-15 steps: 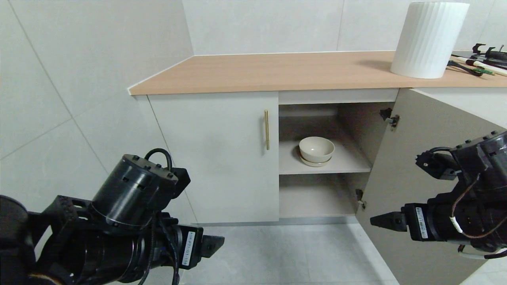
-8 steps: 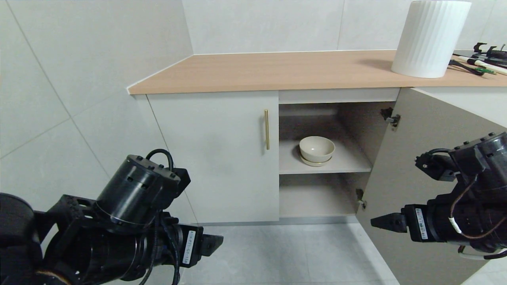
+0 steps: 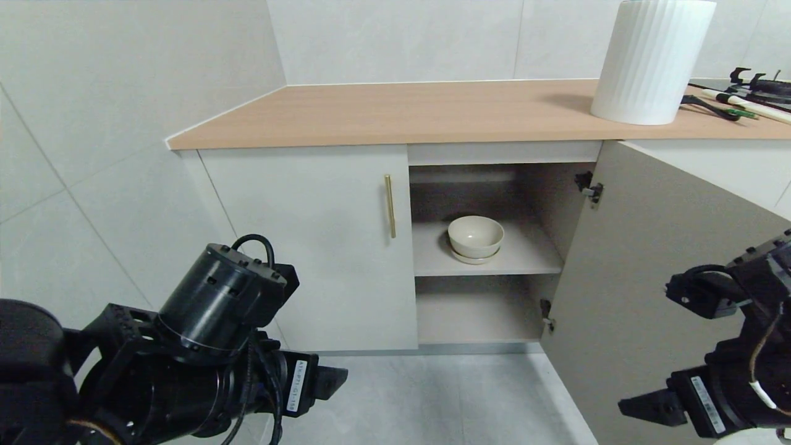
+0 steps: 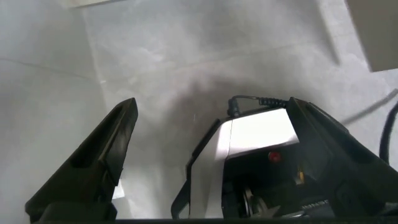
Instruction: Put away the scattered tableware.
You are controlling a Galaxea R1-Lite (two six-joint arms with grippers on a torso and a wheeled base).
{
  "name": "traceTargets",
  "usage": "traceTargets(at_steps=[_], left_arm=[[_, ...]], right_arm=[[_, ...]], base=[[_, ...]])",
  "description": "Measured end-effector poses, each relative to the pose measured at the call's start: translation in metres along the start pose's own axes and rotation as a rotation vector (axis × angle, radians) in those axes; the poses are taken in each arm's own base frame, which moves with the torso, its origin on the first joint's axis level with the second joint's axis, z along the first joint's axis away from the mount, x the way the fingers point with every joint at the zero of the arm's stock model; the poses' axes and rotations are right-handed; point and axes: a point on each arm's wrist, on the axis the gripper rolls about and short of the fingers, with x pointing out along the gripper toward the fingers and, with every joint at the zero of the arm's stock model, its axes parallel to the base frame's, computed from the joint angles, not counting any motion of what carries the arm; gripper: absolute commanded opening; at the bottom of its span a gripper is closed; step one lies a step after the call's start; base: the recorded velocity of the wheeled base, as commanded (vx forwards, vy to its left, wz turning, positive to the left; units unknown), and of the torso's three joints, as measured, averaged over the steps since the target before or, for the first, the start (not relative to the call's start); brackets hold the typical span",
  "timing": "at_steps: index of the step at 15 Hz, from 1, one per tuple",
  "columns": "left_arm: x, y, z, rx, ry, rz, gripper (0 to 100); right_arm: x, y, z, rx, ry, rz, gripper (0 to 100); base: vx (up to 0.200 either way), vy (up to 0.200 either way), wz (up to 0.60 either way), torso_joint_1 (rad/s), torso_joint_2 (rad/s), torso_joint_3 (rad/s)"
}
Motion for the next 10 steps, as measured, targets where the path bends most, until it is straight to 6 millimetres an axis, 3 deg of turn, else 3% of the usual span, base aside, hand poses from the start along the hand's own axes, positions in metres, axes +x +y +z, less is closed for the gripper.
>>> traceTargets(at_steps=[3, 10], left_arm=[[0.0, 0.0, 0.0, 0.001, 0.001, 0.0, 100], [0.001, 0.0, -0.001, 0.003, 0.007, 0.0, 100]], right_arm=[[-0.02, 0.001, -0.013, -0.079, 0.058, 0.006, 100], [-0.046, -0.006, -0.025, -0.147, 0.029, -0.079, 100]], base=[[0.0, -0.2, 0.0, 0.001, 0.0, 0.004], [0.0, 0.0, 0.0, 0.0, 0.0, 0.0]])
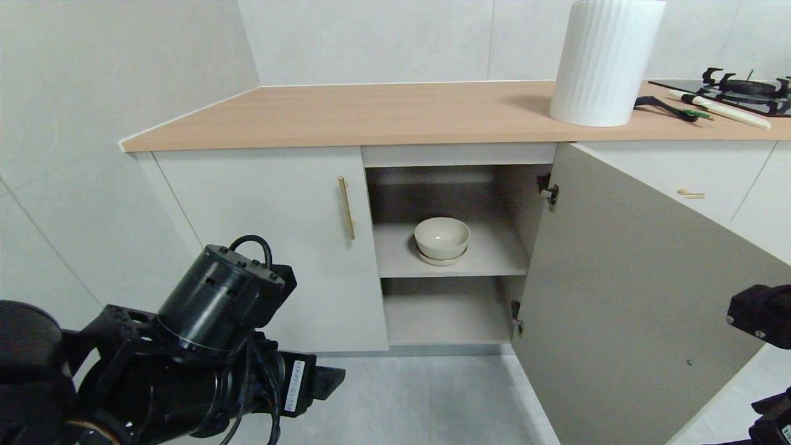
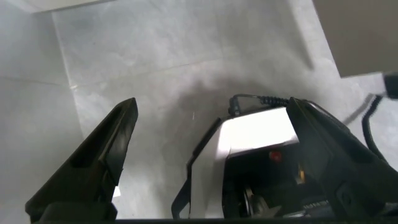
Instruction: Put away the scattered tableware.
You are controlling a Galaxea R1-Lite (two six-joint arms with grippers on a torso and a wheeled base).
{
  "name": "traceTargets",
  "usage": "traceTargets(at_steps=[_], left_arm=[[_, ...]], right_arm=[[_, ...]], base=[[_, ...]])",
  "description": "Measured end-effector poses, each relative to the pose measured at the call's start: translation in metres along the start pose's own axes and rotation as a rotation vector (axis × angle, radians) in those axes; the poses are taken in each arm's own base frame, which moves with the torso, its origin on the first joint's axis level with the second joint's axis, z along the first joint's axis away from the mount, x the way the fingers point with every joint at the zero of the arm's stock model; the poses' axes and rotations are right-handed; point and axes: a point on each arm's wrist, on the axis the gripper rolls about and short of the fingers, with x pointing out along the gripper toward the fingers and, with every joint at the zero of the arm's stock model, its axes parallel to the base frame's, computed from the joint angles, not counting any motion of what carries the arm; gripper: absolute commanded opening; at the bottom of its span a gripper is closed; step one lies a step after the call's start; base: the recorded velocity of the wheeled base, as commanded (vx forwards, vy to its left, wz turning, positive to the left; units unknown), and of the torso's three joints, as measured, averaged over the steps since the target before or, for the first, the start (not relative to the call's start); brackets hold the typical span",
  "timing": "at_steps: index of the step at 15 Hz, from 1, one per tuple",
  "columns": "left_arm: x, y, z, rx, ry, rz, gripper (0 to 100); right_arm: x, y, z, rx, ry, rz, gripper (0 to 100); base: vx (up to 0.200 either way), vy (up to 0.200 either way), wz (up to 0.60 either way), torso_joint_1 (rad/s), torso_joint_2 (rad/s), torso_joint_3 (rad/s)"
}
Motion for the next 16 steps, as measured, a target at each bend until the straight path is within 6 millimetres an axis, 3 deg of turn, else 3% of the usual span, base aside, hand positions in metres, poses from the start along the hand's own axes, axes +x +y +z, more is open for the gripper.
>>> traceTargets(at_steps=[7, 16], left_arm=[[0.0, 0.0, 0.0, 0.001, 0.002, -0.003, 100], [0.0, 0.0, 0.0, -0.001, 0.001, -0.004, 100]], right_arm=[[-0.008, -0.02, 0.0, 0.063, -0.044, -0.141, 100], [-0.019, -0.076, 0.003, 0.217, -0.079, -0.384, 100]], base=[[0.0, 0.0, 0.0, 0.0, 0.0, 0.0], [0.0, 0.0, 0.0, 0.0, 0.0, 0.0]])
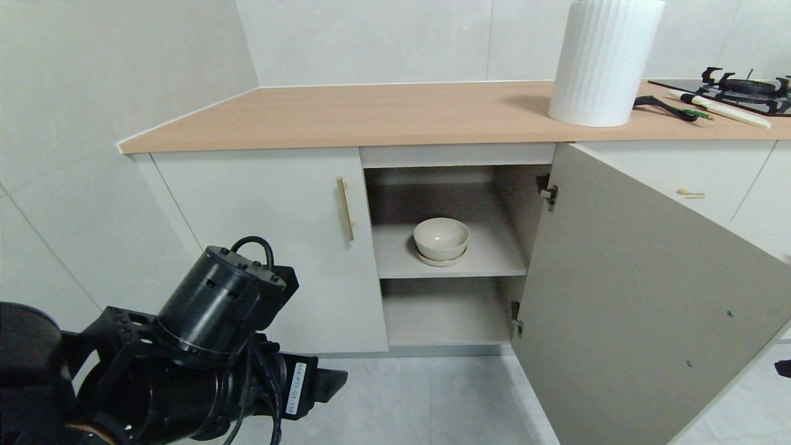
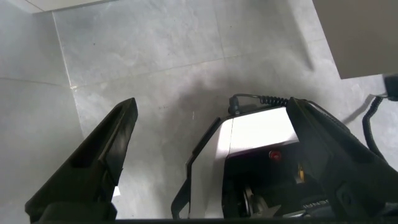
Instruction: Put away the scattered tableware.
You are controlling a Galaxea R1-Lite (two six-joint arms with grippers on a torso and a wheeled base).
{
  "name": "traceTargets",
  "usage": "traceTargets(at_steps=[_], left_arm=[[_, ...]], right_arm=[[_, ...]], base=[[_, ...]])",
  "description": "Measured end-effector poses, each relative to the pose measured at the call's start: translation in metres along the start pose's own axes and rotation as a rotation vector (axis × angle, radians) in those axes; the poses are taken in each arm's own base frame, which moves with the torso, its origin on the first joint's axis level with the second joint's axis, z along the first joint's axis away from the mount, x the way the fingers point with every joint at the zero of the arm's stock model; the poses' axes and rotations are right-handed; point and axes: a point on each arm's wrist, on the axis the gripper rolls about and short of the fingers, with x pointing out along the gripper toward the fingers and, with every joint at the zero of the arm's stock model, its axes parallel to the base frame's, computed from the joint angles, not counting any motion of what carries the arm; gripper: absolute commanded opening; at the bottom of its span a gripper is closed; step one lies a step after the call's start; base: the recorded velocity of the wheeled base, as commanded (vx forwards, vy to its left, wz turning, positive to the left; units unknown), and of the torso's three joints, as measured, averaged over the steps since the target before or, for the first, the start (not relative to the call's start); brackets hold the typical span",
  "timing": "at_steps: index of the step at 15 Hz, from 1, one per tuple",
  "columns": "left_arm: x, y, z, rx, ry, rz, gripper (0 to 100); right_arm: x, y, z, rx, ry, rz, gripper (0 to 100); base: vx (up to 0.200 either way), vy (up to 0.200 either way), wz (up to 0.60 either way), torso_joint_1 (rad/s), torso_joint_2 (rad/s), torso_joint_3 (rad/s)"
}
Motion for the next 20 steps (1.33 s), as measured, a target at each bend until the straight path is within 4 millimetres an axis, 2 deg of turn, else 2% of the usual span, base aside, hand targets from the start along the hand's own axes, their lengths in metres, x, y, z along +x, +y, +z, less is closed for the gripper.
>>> traceTargets(at_steps=[3, 5, 11, 16, 20], left_arm=[[0.0, 0.0, 0.0, 0.0, 0.001, -0.001, 100], [0.0, 0.0, 0.0, -0.001, 0.0, -0.001, 100], [0.0, 0.0, 0.0, 0.0, -0.001, -0.002, 100], [-0.001, 0.0, 0.0, 0.001, -0.002, -0.003, 100], [-0.001, 0.0, 0.0, -0.002, -0.005, -0.004, 100]], right_arm=[[0.008, -0.01, 0.007, 0.053, -0.021, -0.056, 100], [0.021, -0.016, 0.016, 0.097, -0.058, -0.094, 100], [0.056, -0.019, 0.025, 0.137, -0.086, -0.095, 100], [0.059, -0.015, 0.026, 0.128, -0.093, -0.01, 100], [0.057, 0.001, 0.028, 0.145, -0.107, 0.056, 100]], base=[[0.0, 0.0, 0.0, 0.0, 0.0, 0.0], [0.0, 0.0, 0.0, 0.0, 0.0, 0.0], [0.0, 0.0, 0.0, 0.0, 0.0, 0.0], [0.0, 0.0, 0.0, 0.0, 0.0, 0.0], [0.0, 0.0, 0.0, 0.0, 0.0, 0.0]])
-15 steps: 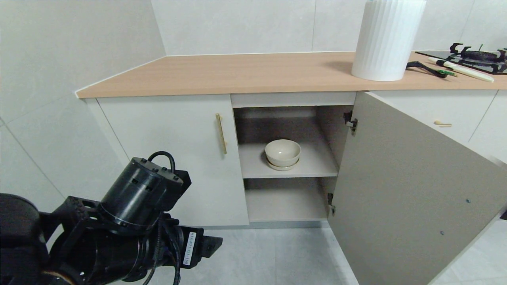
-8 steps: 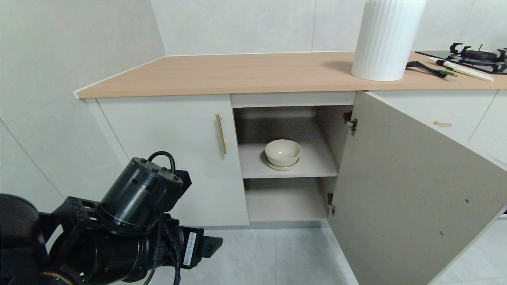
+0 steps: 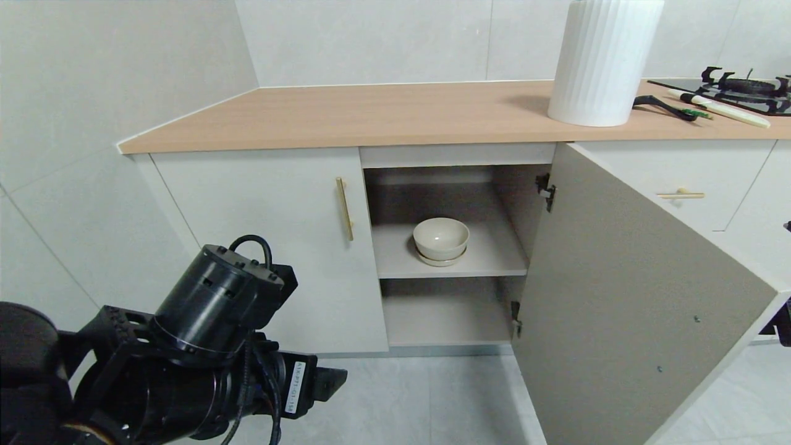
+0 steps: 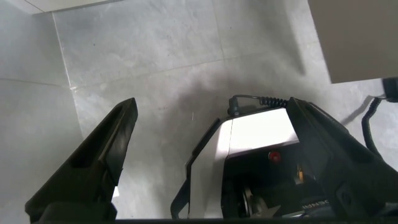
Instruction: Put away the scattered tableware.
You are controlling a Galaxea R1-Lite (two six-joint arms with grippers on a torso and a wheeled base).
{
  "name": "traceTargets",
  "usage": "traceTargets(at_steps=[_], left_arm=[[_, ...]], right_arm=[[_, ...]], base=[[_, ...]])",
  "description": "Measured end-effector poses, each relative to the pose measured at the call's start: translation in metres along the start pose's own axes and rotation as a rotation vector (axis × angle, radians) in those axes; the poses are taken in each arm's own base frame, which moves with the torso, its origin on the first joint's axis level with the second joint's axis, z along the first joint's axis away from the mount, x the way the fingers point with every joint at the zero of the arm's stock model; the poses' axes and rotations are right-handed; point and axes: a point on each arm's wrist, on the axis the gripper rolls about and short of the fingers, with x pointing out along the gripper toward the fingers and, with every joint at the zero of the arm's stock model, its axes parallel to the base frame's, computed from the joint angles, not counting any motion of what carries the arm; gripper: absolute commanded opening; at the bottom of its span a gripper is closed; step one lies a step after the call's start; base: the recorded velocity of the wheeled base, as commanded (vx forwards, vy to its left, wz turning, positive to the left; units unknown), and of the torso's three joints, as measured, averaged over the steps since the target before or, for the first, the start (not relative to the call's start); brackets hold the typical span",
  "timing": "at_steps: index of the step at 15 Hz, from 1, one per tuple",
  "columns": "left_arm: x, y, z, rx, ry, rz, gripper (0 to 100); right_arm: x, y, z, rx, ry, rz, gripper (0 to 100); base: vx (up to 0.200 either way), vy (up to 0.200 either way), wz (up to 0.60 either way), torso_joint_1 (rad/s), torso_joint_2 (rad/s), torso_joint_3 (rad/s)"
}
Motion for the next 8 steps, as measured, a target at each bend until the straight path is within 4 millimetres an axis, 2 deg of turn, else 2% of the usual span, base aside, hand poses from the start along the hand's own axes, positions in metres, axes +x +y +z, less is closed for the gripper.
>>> traceTargets(at_steps=[5, 8], left_arm=[[-0.001, 0.0, 0.001, -0.002, -0.004, 0.0, 100], [-0.001, 0.0, 0.001, -0.001, -0.004, 0.0, 100]], right_arm=[[-0.004, 0.031, 0.001, 0.034, -0.022, 0.124, 100], [0.0, 0.055, 0.002, 0.065, -0.08, 0.212, 100]], base=[[0.0, 0.0, 0.0, 0.0, 0.0, 0.0], [0.0, 0.0, 0.0, 0.0, 0.0, 0.0]])
